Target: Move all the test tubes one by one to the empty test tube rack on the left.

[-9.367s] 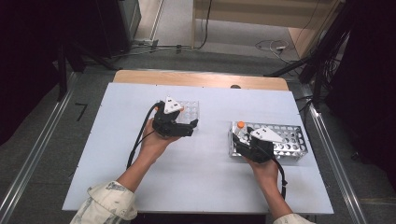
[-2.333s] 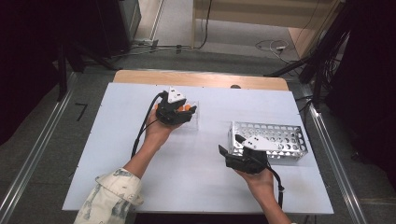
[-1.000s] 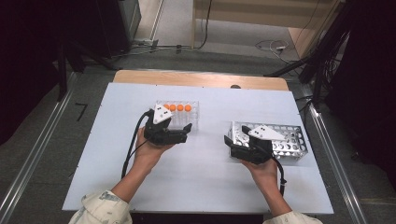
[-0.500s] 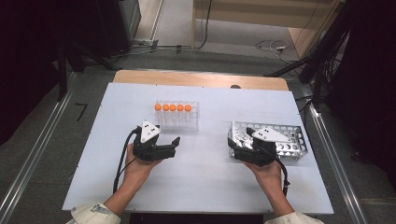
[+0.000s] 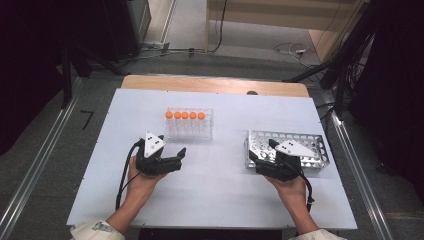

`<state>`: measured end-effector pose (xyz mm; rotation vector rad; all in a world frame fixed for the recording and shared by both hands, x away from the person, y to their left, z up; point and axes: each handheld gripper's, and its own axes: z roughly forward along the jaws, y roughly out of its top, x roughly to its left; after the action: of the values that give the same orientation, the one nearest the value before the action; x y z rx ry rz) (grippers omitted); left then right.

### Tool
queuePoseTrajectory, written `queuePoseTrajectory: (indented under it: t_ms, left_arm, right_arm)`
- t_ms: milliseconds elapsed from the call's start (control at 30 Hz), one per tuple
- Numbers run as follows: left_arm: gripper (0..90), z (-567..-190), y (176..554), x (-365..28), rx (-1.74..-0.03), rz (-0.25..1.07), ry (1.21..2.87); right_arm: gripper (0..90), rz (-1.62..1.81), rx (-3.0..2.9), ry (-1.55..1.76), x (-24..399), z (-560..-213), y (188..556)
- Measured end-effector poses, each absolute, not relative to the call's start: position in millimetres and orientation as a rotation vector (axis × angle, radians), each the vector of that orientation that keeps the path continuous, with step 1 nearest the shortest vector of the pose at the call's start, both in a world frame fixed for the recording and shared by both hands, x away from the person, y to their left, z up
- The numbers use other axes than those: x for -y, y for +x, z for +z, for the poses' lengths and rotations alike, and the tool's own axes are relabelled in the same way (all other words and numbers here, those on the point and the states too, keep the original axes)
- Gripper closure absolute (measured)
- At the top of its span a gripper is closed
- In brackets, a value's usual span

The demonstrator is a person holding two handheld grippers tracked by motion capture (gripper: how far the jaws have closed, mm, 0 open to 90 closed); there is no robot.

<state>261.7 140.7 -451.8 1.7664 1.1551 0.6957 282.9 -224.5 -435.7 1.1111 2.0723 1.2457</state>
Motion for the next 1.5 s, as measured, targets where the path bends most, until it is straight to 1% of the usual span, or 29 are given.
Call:
queuePoseTrajectory:
  t_ms: [633,1500]
  left_arm:
    - [17.1,-451,254,-153,-1.172,0.696,1.733]
    - [17.2,-454,245,-164,-1.177,0.709,1.73]
  right_arm:
    - [18.0,1.243,-2.047,1.149,242,-437,276]
    - [18.0,1.211,-1.985,1.194,269,-439,269]
